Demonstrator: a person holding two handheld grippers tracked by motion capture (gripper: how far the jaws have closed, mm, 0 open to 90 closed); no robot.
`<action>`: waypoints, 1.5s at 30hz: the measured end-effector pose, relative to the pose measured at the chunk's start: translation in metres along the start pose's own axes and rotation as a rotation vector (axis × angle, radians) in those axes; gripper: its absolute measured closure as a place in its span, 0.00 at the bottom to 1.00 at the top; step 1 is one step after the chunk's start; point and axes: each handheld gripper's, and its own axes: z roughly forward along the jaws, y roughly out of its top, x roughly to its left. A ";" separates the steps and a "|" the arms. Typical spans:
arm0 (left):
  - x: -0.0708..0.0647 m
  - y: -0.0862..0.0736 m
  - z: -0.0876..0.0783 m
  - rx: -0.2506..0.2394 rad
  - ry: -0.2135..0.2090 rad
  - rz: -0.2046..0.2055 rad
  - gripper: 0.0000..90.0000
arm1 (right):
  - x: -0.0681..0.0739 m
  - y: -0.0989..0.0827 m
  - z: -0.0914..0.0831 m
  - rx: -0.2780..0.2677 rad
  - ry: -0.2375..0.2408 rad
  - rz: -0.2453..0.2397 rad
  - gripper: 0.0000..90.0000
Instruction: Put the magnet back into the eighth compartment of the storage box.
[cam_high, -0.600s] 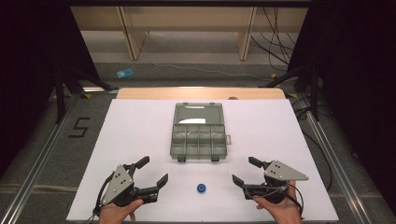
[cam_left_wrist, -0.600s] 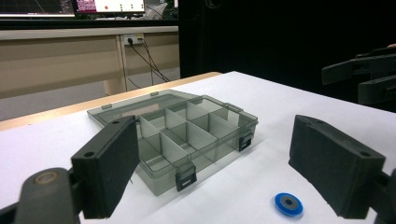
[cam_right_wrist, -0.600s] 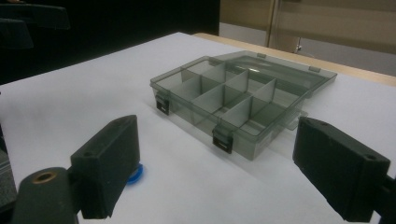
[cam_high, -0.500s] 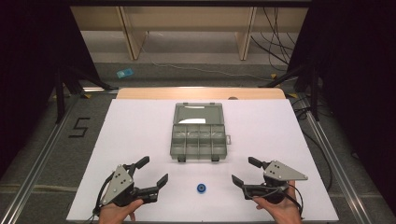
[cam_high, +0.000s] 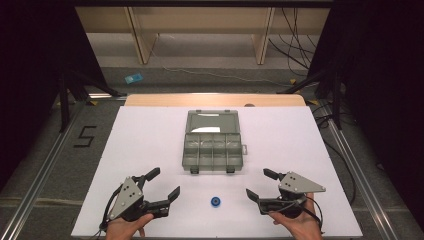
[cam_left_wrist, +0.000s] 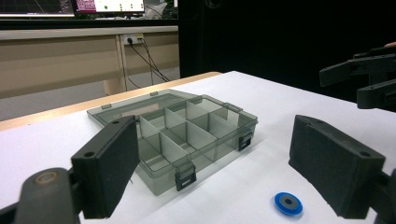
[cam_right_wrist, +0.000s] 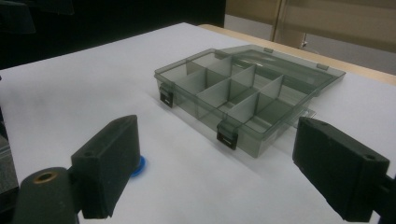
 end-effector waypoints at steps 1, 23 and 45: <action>0.000 0.000 0.000 0.000 0.000 0.000 0.18 | 0.000 0.001 0.000 0.004 0.000 -0.007 0.18; 0.007 0.001 0.001 -0.007 -0.011 0.100 0.17 | 0.013 0.014 0.021 0.168 0.106 -0.145 0.21; 0.001 -0.001 0.000 0.008 0.000 0.021 0.17 | 0.023 0.027 0.052 0.337 0.204 -0.229 0.26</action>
